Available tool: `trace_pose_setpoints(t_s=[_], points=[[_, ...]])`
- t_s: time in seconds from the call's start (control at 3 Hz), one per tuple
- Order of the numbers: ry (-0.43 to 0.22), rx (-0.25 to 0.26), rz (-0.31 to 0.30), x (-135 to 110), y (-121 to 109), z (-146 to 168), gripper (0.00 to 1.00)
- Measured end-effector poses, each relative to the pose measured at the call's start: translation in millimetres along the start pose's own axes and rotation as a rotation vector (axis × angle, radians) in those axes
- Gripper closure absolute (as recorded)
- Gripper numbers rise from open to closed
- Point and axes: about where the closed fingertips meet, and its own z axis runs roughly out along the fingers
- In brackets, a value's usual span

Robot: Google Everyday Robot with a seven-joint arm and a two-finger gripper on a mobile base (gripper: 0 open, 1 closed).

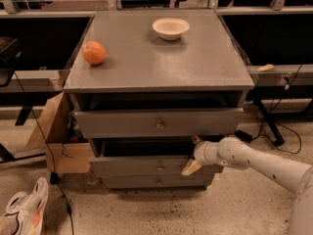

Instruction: Close middle drawer

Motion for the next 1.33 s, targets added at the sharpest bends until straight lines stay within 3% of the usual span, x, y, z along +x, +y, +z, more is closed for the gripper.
trace_pose_setpoints(t_s=[0.67,1.0,1.33], points=[[-0.05,0.06,0.018,15.2,-11.5,9.4,0.0],[-0.051,0.062,0.019,14.3,-11.1,7.1,0.04],[-0.053,0.069,0.018,14.4,-11.9,6.4,0.23]])
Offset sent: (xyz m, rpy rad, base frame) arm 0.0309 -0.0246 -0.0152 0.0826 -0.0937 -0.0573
